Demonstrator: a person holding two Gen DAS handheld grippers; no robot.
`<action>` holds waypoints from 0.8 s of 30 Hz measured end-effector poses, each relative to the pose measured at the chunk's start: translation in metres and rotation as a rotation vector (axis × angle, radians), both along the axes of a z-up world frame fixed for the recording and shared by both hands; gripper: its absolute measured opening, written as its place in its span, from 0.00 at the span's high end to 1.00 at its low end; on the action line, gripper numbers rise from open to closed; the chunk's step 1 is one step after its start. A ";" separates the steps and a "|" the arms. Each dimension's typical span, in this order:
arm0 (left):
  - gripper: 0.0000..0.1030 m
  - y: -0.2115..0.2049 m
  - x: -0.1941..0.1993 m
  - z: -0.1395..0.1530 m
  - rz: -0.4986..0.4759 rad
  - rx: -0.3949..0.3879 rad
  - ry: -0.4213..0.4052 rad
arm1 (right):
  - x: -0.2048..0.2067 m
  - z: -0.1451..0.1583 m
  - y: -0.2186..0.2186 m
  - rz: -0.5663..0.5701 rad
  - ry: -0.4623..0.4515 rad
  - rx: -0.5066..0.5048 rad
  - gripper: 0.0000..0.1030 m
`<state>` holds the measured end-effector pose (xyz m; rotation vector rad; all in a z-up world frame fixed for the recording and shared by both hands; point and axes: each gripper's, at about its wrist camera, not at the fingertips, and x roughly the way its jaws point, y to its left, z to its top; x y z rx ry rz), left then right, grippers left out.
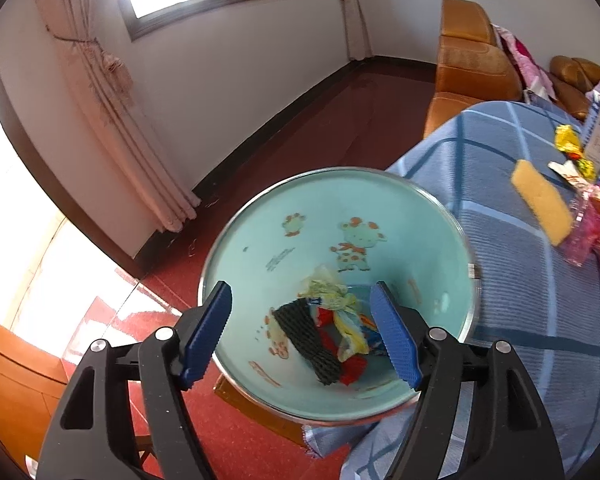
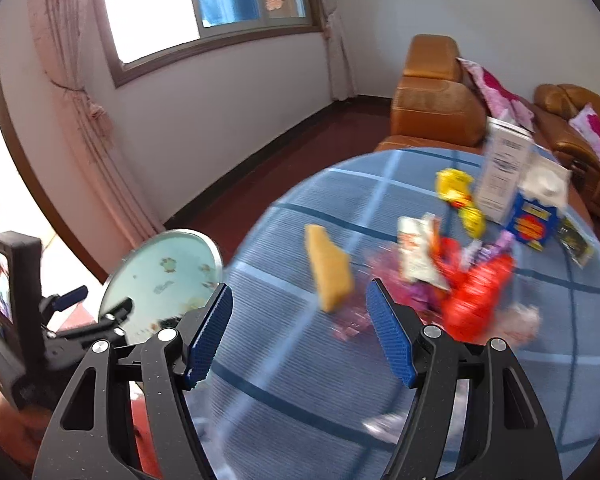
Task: Collect trash
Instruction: 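Grasp the white receipt on the table with the left gripper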
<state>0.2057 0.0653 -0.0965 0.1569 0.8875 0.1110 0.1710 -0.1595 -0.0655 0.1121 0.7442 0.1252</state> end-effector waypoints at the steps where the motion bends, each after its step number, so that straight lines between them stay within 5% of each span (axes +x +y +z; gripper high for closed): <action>1: 0.31 -0.006 -0.003 0.002 -0.020 -0.004 -0.005 | -0.006 0.000 -0.010 -0.019 0.001 -0.005 0.33; 9: 0.31 -0.067 -0.025 0.003 -0.207 -0.034 -0.008 | -0.061 -0.012 -0.090 -0.202 0.025 -0.107 0.33; 24: 0.31 -0.211 -0.102 -0.012 -0.756 -0.128 0.096 | -0.136 -0.050 -0.179 -0.365 0.126 -0.104 0.37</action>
